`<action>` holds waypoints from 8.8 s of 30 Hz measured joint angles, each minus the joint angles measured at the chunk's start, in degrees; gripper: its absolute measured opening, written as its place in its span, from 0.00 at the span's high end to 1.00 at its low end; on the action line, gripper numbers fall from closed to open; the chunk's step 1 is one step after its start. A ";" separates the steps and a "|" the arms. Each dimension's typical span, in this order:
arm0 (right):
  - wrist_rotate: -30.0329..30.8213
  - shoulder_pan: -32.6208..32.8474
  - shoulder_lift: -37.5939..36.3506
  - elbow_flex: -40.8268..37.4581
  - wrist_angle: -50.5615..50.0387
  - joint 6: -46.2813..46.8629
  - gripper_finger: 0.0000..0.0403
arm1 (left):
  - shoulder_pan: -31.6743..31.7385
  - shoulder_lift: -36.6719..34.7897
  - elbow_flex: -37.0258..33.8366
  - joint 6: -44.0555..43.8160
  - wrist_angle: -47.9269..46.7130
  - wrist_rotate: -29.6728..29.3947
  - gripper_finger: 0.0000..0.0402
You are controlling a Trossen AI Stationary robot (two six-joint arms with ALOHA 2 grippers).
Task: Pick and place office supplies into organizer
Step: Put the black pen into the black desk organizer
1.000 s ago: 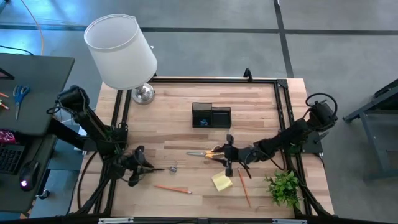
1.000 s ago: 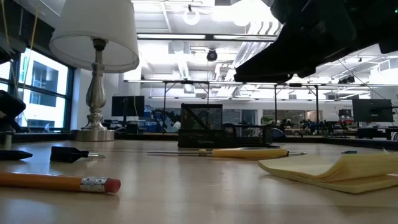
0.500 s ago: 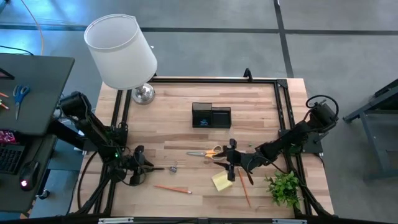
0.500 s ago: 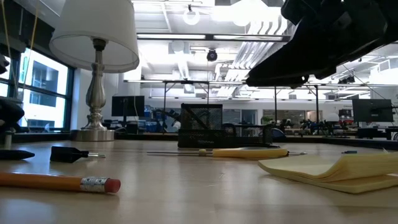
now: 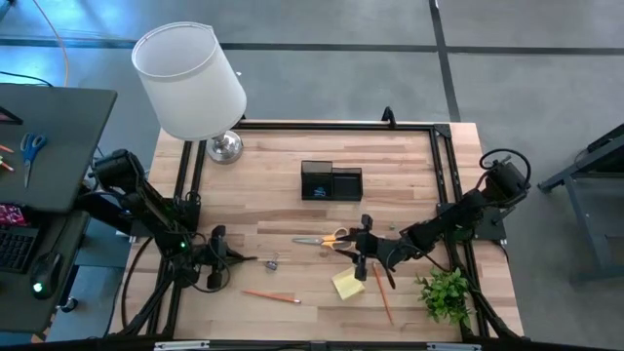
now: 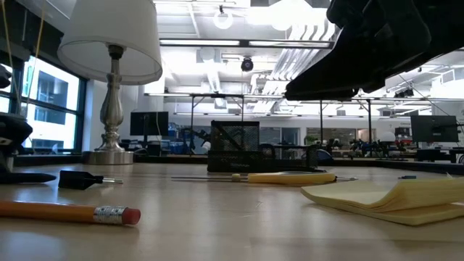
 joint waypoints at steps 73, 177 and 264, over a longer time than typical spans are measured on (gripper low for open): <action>-14.88 -5.39 35.52 75.80 -65.41 -19.49 0.65 | 15.08 -0.07 35.62 22.74 -25.09 3.89 0.95; -17.35 -9.94 -9.53 1.33 14.09 -14.56 0.95 | 40.52 8.01 37.37 54.05 40.56 18.43 0.64; -21.00 -3.83 -3.02 19.80 -19.20 -17.11 0.88 | 37.88 -2.70 40.51 56.58 8.71 12.89 0.94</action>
